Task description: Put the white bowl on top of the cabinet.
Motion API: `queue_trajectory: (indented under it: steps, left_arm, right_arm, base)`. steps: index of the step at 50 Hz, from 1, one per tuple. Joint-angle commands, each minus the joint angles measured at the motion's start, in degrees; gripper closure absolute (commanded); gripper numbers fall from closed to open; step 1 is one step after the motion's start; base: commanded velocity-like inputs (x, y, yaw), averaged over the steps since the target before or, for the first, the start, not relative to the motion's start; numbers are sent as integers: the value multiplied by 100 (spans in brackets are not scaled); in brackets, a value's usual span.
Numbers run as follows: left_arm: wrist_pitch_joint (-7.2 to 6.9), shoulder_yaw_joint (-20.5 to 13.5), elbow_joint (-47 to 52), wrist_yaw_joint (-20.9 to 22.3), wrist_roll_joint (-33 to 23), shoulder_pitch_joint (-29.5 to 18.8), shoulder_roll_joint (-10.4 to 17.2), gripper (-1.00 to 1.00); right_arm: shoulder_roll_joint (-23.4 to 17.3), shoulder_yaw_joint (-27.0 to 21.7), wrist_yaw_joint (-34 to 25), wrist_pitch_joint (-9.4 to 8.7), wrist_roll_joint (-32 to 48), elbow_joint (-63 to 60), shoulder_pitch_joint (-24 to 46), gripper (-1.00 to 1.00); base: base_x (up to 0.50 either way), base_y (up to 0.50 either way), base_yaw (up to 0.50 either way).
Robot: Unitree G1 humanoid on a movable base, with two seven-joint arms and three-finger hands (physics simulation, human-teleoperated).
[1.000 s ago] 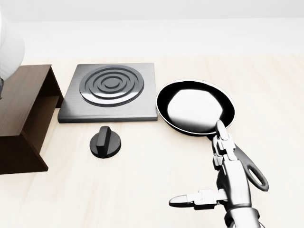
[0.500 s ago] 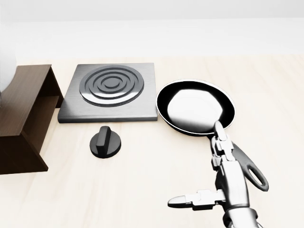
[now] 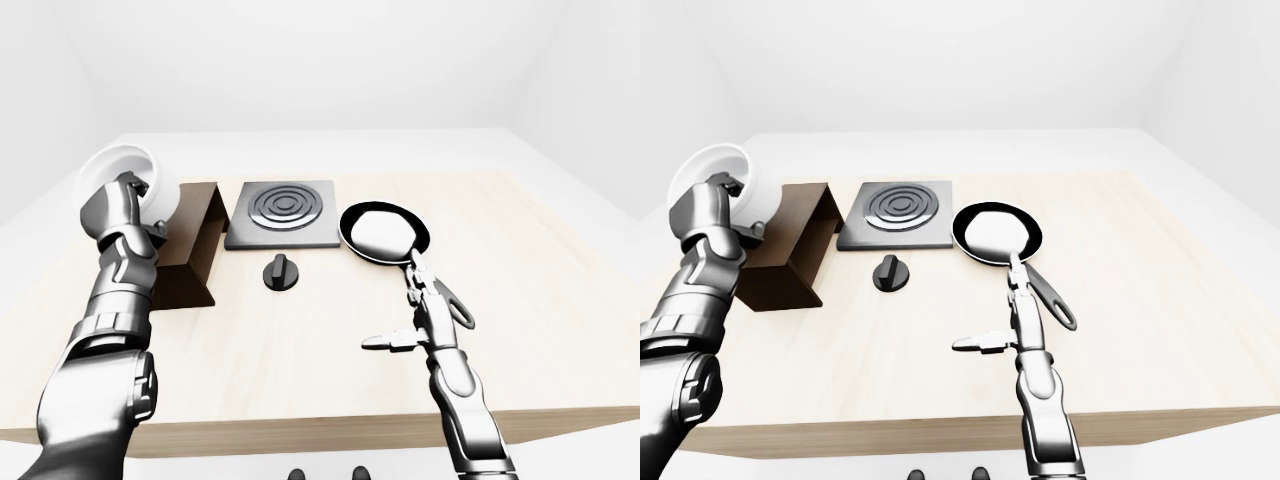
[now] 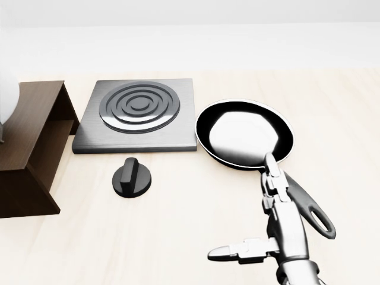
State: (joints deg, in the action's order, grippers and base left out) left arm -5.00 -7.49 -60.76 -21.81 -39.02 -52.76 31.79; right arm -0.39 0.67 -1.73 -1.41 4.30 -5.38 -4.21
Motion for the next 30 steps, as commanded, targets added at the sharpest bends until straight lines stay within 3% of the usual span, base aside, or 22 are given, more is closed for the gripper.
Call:
queue_trajectory:
  steps: [1, 30]
  left_arm:
    - [0, 36, 45, -325, 34, -88, 44, 100]
    - [0, 87, -172, -463, 115, -107, -55, 100]
  right_arm:
    - [4, 18, 8, 4, 28, -9, -15, -100]
    - [-2, 4, 11, 70, 45, 101, 29, -100]
  base:
    - [0, 0, 0]
    - [0, 0, 0]
